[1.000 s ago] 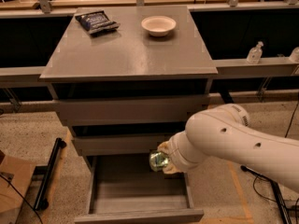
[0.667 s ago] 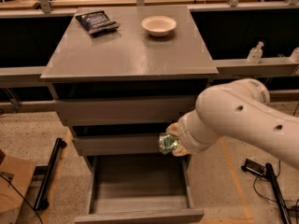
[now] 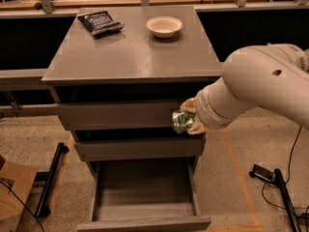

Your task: Pick green can from bottom drawer and place on counter

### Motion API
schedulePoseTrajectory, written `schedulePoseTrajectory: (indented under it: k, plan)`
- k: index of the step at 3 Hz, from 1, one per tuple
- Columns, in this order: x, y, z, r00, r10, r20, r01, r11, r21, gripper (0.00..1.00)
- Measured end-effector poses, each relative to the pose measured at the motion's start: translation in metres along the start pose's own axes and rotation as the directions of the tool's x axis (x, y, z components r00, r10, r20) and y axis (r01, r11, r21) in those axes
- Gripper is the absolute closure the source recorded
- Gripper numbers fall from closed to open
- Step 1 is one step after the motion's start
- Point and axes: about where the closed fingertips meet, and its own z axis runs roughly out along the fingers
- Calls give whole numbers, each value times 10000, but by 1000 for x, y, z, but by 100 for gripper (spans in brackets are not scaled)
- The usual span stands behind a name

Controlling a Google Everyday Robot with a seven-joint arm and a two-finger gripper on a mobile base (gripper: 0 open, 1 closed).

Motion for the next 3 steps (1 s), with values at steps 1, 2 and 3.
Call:
schedulePoseTrajectory:
  k: [1, 2, 3]
  plan:
    - [2, -3, 1, 9999, -136, -78, 135, 9999, -78, 100]
    - [18, -25, -12, 9976, -515, -457, 511, 9986, -99, 100]
    - [42, -61, -46, 9898, -999, -1013, 1027, 9945, 228, 100]
